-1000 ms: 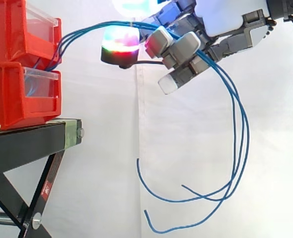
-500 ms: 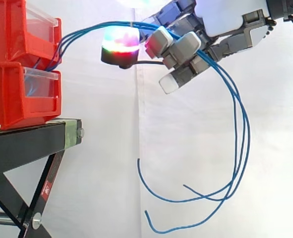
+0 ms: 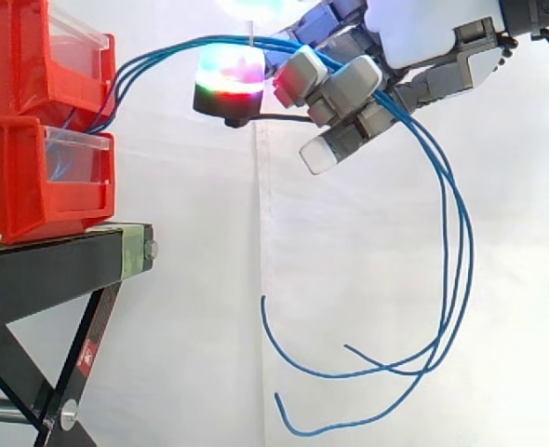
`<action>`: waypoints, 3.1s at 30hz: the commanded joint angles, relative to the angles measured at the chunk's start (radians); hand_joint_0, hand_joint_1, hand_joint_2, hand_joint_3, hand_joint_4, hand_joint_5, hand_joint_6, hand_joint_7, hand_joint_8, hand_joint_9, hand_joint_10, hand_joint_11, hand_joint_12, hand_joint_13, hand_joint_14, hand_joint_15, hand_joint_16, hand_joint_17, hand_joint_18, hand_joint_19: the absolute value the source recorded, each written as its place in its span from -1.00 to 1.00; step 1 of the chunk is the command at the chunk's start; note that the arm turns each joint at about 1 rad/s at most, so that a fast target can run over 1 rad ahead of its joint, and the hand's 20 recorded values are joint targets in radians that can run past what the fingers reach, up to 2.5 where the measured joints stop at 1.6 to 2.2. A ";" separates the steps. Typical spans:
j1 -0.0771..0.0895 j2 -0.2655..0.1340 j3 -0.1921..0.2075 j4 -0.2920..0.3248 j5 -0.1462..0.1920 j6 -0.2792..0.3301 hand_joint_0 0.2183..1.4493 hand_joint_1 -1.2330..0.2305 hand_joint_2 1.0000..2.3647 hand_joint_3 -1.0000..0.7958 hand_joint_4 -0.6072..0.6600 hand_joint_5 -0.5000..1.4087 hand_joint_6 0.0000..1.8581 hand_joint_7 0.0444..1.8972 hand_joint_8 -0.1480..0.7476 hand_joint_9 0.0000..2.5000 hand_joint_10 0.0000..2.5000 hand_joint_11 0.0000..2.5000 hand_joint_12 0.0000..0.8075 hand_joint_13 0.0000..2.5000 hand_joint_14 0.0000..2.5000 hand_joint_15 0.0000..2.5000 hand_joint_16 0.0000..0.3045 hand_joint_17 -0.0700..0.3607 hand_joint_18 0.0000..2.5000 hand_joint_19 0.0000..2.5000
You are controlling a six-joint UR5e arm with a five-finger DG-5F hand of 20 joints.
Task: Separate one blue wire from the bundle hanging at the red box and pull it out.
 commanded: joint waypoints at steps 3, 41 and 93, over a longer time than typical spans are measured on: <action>0.000 0.000 0.000 0.002 0.000 0.000 -0.40 -0.45 -0.98 -0.28 0.27 -0.61 -0.05 0.00 0.14 -0.04 -0.99 0.08 0.01 0.10 -1.00 0.28 -0.71 -0.21 -0.28 -0.58; -0.001 0.000 0.000 0.002 0.004 0.002 -0.41 -0.59 -0.97 -0.12 0.26 -0.67 0.00 -0.05 0.12 -0.16 -0.99 0.10 0.05 -0.02 -1.00 0.33 -0.67 -0.14 -0.32 -0.58; -0.001 0.000 0.000 0.003 0.006 0.006 -0.48 -0.42 -0.98 -0.25 0.30 -0.68 -0.01 -0.12 0.13 -0.19 -0.77 0.25 0.13 -0.11 -0.73 0.22 -0.66 -0.13 -0.33 -0.57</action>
